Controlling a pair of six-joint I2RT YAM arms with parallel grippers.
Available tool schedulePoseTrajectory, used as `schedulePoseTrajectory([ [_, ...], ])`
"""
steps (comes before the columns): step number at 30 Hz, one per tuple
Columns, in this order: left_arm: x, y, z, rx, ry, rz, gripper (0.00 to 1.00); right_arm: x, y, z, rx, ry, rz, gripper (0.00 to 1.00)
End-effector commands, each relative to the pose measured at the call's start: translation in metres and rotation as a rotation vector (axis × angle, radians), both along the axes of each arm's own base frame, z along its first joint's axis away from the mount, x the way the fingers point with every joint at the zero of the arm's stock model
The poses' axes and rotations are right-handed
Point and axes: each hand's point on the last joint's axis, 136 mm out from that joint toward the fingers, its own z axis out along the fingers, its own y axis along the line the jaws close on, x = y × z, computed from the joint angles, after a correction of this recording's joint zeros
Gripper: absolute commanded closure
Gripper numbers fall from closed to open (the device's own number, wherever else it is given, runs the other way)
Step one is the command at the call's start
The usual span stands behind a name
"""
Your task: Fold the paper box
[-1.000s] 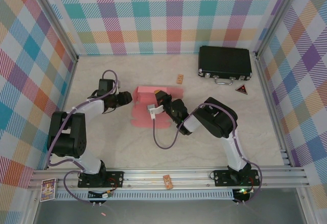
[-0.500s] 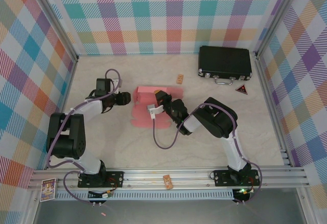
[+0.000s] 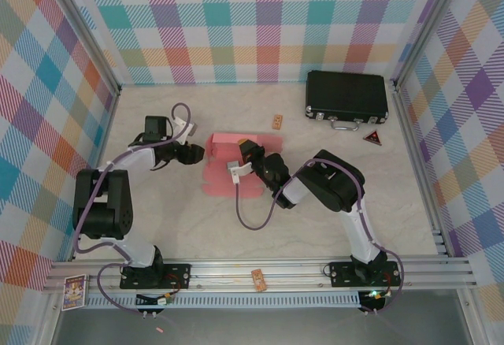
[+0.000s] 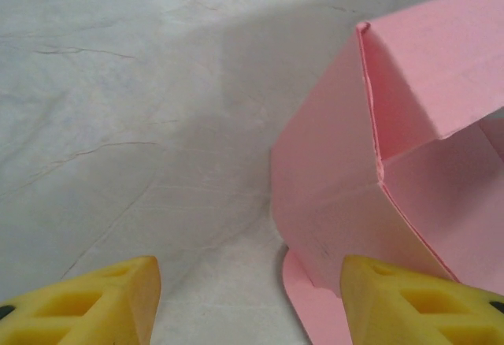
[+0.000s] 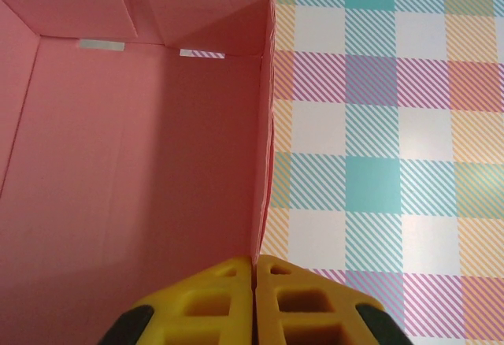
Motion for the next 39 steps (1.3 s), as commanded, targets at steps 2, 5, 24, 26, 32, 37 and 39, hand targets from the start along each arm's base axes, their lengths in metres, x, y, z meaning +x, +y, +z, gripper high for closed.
schedulePoseTrajectory([
  [2,-0.007,-0.022,-0.008,0.010,0.043,-0.114,0.39,0.001,0.005,0.001,0.013,-0.011,0.001,0.91],
  [5,-0.006,-0.027,-0.011,0.037,0.048,-0.124,0.39,0.001,0.005,0.001,0.013,-0.010,0.001,0.91],
  [24,0.014,-0.043,-0.023,0.130,0.017,-0.013,0.55,0.003,0.010,-0.004,0.012,0.026,0.010,0.90],
  [26,0.016,-0.041,-0.025,0.138,0.025,0.006,0.57,0.003,0.010,-0.004,0.013,0.038,0.013,0.90],
  [32,0.022,-0.038,-0.030,0.160,0.042,0.022,0.66,0.003,0.011,-0.008,0.011,0.057,0.017,0.90],
  [37,0.023,-0.039,-0.030,0.182,0.025,0.023,0.66,0.001,0.012,-0.010,0.013,0.099,0.023,0.90],
  [39,0.024,-0.038,-0.030,0.187,0.017,0.032,0.68,0.001,0.012,-0.010,0.014,0.105,0.023,0.90],
])
